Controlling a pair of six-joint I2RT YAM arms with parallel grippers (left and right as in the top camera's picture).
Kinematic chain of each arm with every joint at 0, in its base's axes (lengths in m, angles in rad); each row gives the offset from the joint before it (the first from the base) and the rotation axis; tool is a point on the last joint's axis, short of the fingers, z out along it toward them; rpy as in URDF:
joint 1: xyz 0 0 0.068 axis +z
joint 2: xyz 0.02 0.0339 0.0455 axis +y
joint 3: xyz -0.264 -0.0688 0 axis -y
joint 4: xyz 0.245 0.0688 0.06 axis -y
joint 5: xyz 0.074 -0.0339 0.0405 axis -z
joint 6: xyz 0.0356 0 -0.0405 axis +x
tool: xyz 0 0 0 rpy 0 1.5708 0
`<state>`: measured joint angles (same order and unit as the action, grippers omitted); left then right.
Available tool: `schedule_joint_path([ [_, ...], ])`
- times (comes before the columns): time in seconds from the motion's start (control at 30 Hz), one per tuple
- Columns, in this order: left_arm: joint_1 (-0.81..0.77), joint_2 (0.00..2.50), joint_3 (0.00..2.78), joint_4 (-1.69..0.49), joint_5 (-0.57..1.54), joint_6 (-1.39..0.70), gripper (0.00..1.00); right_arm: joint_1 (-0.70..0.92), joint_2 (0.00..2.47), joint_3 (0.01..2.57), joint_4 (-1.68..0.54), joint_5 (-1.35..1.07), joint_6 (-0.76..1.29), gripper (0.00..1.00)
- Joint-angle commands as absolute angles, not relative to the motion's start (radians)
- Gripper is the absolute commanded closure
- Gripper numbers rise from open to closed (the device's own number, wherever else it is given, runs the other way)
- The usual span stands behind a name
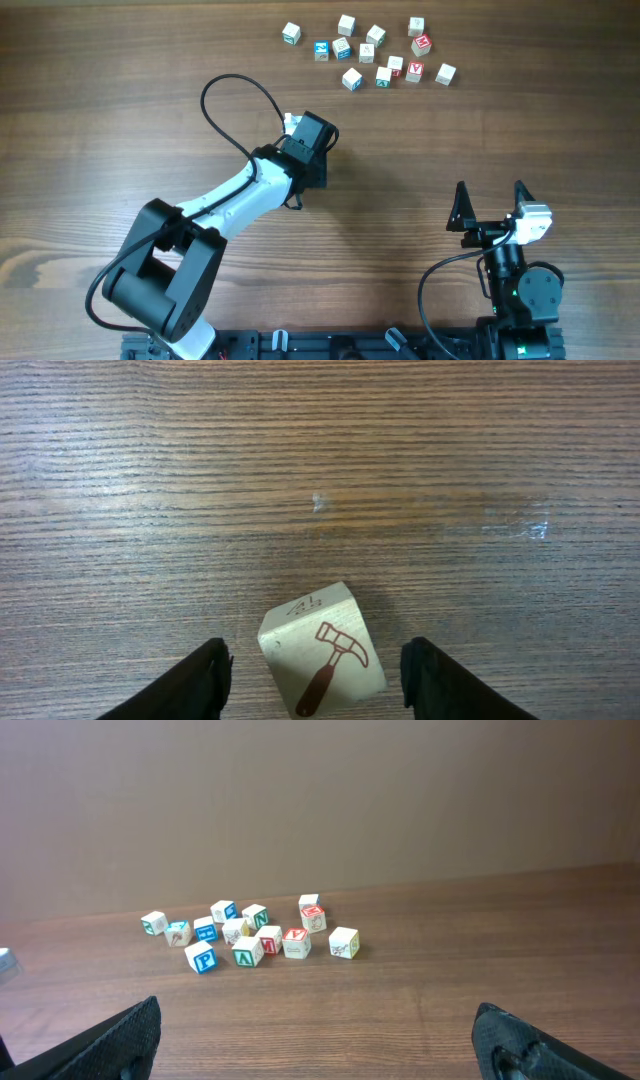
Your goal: Form a horizontal line
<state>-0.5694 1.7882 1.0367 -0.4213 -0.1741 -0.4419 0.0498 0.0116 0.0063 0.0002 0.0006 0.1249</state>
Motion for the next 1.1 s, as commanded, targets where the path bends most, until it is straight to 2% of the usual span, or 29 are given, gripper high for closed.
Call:
schedule_joint_path([
  [0.0, -0.566, 1.741, 1.040, -0.419, -0.167, -0.425, 0.41, 0.053, 0.005, 0.005, 0.006, -0.012, 0.105, 0.00],
  [0.17, -0.565, 1.665, 1.047, -0.422, -0.166, -0.427, 0.43, 0.053, 0.005, 0.005, 0.006, -0.012, 0.105, 0.00],
  [0.23, -0.565, 1.673, 1.047, -0.433, -0.166, -0.434, 0.35, 0.053, 0.005, 0.005, 0.006, -0.012, 0.105, 0.00],
  [0.43, -0.556, 1.509, 1.177, -0.500, -0.245, -0.422, 0.26, 0.053, 0.005, 0.005, 0.006, -0.012, 0.105, 0.00],
  [0.47, -0.546, 1.451, 1.186, -0.507, -0.261, -0.421, 0.17, 0.053, 0.005, 0.005, 0.006, -0.012, 0.105, 0.00],
  [0.57, -0.510, 1.333, 1.186, -0.554, -0.286, -0.417, 0.11, 0.053, 0.005, 0.005, 0.006, -0.012, 0.105, 0.00],
  [0.63, -0.457, 1.254, 1.186, -0.636, -0.305, -0.396, 0.00, 0.053, 0.005, 0.005, 0.053, -0.018, 0.115, 0.00],
  [0.67, -0.442, 1.242, 1.186, -0.655, -0.314, -0.395, 0.00, 0.053, 0.005, 0.005, 0.067, -0.041, 0.152, 0.00],
  [0.77, -0.371, 1.225, 1.186, -0.726, -0.315, -0.396, 0.00, 0.053, 0.010, 0.005, 0.020, -0.263, 0.822, 0.00],
  [0.83, -0.359, 1.225, 1.186, -0.744, -0.315, -0.397, 0.00, 0.053, 0.030, 0.005, 0.022, -0.255, 0.968, 0.00],
  [0.9, -0.360, 1.225, 1.186, -0.754, -0.313, -0.397, 0.00, 0.053, 0.036, 0.005, 0.017, -0.200, 1.200, 0.00],
  [0.93, -0.360, 1.225, 1.186, -0.760, -0.311, -0.397, 0.00, 0.053, 0.036, 0.005, 0.023, -0.205, 1.247, 0.00],
  [1.0, -0.360, 1.225, 1.186, -0.776, -0.311, -0.397, 0.00, 0.053, 0.036, 0.006, 0.082, -0.291, 1.051, 0.01],
  [1.07, -0.360, 1.225, 1.185, -0.779, -0.311, -0.397, 0.00, 0.053, 0.036, 0.026, 0.042, -0.312, 0.971, 0.00],
])
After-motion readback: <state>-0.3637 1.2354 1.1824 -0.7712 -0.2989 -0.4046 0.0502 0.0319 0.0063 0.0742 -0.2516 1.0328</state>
